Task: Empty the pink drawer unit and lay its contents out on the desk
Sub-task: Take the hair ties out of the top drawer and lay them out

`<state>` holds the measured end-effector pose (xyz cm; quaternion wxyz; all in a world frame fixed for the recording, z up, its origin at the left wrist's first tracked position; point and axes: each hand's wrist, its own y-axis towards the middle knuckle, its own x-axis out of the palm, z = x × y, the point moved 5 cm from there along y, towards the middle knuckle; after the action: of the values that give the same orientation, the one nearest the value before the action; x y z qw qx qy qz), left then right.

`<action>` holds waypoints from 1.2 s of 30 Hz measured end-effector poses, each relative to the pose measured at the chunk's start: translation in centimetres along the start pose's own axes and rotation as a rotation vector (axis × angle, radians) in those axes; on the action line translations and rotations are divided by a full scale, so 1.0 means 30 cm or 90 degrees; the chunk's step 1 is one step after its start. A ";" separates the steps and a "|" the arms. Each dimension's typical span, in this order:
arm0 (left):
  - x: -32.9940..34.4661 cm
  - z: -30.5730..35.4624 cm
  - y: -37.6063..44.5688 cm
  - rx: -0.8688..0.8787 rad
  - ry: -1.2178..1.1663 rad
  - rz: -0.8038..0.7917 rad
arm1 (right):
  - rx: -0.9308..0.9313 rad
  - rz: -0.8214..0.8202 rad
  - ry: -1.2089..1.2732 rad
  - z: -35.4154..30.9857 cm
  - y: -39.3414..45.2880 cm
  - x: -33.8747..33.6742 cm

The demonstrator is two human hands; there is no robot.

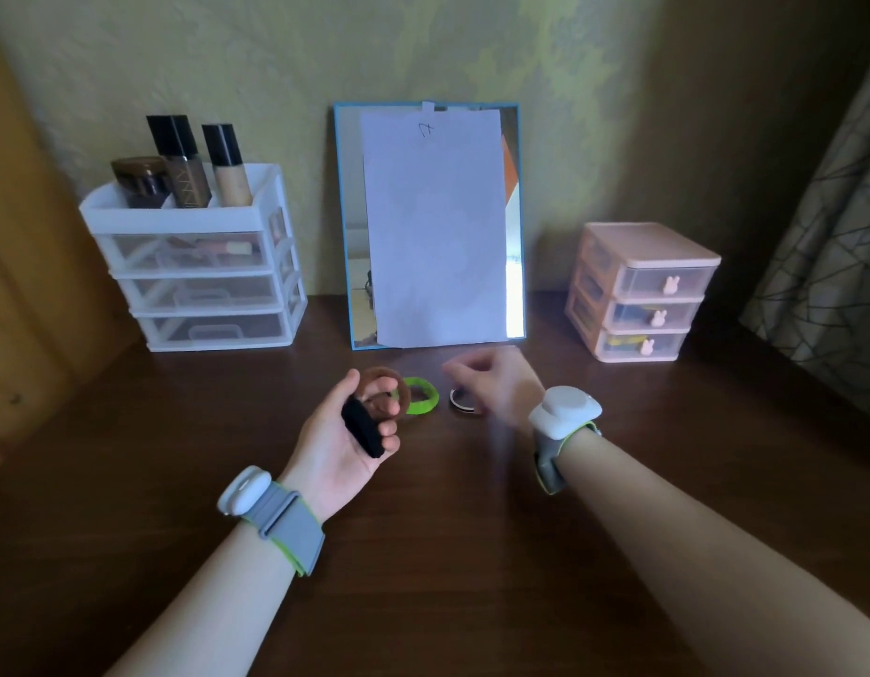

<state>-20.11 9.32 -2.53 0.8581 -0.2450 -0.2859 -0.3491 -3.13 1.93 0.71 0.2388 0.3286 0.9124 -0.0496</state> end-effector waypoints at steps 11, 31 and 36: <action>0.038 -0.063 0.039 -0.021 0.022 -0.026 | -0.035 -0.084 0.075 -0.023 -0.074 0.045; 0.030 -0.061 0.031 0.021 0.027 -0.007 | -0.050 -0.088 0.182 -0.035 -0.074 0.046; 0.009 -0.057 0.034 0.028 0.054 0.039 | -0.055 -0.056 0.180 -0.023 -0.065 0.041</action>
<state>-18.66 8.80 -3.80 0.8851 -0.2193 -0.2491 -0.3263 -5.44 1.28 0.61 0.1192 0.2816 0.9518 0.0257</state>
